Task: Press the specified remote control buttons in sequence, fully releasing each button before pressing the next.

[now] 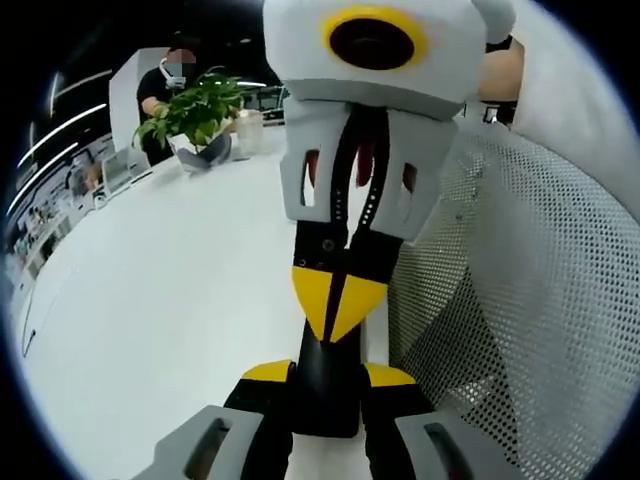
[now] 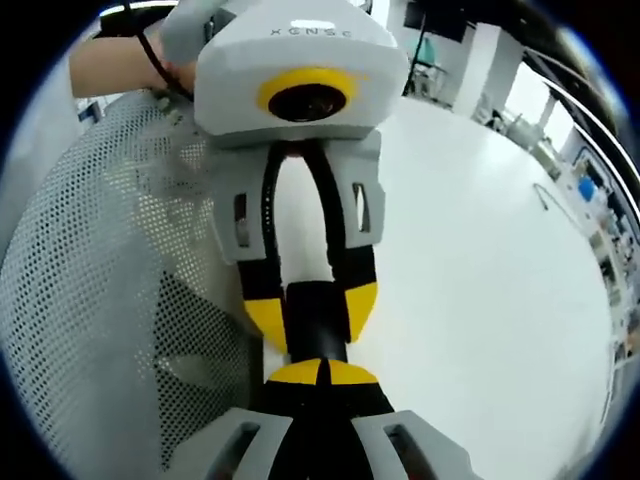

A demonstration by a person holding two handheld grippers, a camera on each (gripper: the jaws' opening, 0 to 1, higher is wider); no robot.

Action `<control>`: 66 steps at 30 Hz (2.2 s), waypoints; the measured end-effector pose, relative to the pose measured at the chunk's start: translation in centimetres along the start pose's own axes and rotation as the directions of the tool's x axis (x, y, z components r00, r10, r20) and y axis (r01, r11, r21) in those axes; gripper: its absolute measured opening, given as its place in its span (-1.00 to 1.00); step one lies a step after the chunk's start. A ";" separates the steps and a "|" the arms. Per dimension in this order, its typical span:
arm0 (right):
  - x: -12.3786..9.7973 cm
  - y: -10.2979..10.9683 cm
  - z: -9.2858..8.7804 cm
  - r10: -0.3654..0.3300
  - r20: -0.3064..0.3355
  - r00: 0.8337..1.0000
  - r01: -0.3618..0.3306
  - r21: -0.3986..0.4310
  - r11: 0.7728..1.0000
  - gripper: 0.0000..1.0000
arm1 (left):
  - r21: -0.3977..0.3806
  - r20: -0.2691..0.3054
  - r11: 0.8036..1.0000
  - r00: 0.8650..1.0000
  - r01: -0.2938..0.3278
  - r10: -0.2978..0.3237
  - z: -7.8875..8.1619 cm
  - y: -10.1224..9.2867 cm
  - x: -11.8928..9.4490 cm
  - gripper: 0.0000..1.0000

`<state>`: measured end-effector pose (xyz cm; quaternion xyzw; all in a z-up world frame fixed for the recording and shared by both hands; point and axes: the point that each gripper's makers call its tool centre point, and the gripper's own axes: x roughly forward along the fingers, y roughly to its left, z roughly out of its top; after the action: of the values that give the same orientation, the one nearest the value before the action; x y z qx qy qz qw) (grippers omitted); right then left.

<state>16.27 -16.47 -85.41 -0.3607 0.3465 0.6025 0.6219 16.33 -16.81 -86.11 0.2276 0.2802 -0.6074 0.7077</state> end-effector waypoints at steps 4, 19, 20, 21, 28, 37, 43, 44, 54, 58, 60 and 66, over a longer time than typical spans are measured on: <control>-0.2 -0.1 0.0 0.024 0.056 0.998 -0.027 0.056 0.998 -1.00 | 0.000 0.006 1.000 1.000 0.001 -0.001 0.1 0.0 0.0 -0.50; -0.4 0.9 0.0 0.035 0.111 0.993 -0.041 0.059 0.997 -0.85 | -0.006 0.006 1.000 1.000 -0.004 0.004 0.0 0.0 0.1 -0.50; -0.4 1.0 -0.1 0.032 0.108 0.994 -0.037 0.043 0.998 -0.83 | -0.006 0.007 1.000 1.000 -0.004 0.004 0.1 0.0 0.1 -0.50; -0.3 1.0 -0.1 0.030 0.104 0.994 -0.034 0.040 0.999 -0.83 | -0.007 0.006 1.000 1.000 -0.004 0.004 0.1 0.0 0.1 -0.50; -0.5 0.6 -0.8 0.014 0.081 0.997 -0.016 0.032 0.999 -0.72 | -0.010 0.007 1.000 1.000 -0.006 0.006 0.0 0.1 0.1 -0.50; -0.9 -0.1 -1.9 -0.004 0.077 0.997 -0.002 0.066 0.998 -0.65 | -0.011 0.008 1.000 1.000 -0.007 0.007 0.0 0.0 0.1 -0.50; -1.2 -0.1 -2.3 -0.006 0.078 0.997 0.000 0.077 0.997 -0.61 | -0.012 0.008 1.000 1.000 -0.007 0.007 0.0 0.0 0.2 -0.50; -1.2 -0.1 -2.4 -0.006 0.078 0.997 0.000 0.079 0.997 -0.60 | -0.012 0.008 1.000 1.000 -0.007 0.007 0.0 0.0 0.2 -0.50; -1.5 -0.1 -3.7 -0.016 0.056 0.998 0.012 0.078 0.997 -0.54 | -0.013 0.009 1.000 1.000 -0.008 0.008 0.0 0.0 0.1 -0.50; -1.6 -0.2 -4.2 -0.024 0.051 0.998 0.019 0.087 0.996 -0.54 | -0.013 0.009 1.000 1.000 -0.008 0.008 0.0 0.0 0.1 -0.50; -1.7 -0.3 -4.2 -0.028 0.058 0.998 0.022 0.094 0.995 -0.55 | -0.014 0.010 1.000 1.000 -0.008 0.008 0.1 0.0 0.1 -0.50; -1.5 -0.3 -4.8 -0.035 0.038 0.999 0.032 0.078 0.996 -0.54 | -0.015 0.011 1.000 1.000 -0.009 0.009 0.1 0.0 0.1 -0.50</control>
<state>16.54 -21.36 -86.49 -0.3301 0.3512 0.5850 0.6523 16.35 -16.91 -86.13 0.2200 0.2798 -0.6032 0.7137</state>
